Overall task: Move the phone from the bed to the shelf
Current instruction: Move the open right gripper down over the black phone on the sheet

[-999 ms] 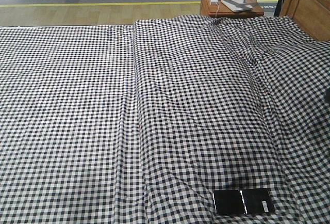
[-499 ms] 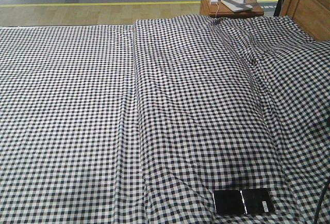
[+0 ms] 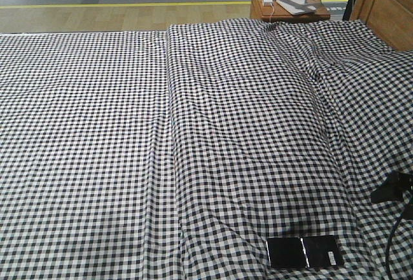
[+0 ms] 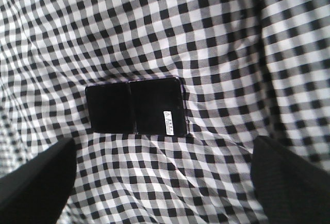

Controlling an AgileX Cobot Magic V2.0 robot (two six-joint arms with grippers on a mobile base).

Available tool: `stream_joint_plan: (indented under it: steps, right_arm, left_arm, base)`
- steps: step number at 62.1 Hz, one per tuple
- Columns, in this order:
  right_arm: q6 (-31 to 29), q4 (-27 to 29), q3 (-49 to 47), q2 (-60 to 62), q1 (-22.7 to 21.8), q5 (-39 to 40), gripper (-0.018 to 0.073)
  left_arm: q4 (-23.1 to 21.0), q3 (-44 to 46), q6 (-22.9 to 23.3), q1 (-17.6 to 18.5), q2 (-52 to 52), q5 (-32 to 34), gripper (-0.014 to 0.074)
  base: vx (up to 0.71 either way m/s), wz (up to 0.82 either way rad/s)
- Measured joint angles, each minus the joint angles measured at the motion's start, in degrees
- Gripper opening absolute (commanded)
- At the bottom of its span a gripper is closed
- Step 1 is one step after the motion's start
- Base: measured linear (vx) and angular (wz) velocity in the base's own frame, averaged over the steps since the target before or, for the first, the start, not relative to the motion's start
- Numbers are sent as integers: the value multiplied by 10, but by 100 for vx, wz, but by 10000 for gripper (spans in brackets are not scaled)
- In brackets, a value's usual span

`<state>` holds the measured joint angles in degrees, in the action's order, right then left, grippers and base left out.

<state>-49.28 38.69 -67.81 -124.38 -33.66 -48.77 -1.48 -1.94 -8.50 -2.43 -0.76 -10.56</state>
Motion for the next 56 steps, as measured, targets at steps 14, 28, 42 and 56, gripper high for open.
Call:
stream_joint_plan:
  steps: [14, 28, 42, 56]
  right_arm:
    - [-38, 19, -87, -123, 0, -104, 617]
    - [-87, 43, -122, -190, 0, -145, 604]
    - [-138, 71, -124, -234, 17, -142, 596]
    - [-157, 84, -137, -278, 33, -132, 594]
  left_arm:
    - [0, 0, 0, 0, 0, 0, 1]
    - [0, 0, 0, 0, 0, 0, 1]
    - [0, 0, 0, 0, 0, 0, 1]
    - [0, 0, 0, 0, 0, 0, 1]
  base:
    - [0, 0]
    - [0, 0]
    - [0, 0]
    - [0, 0]
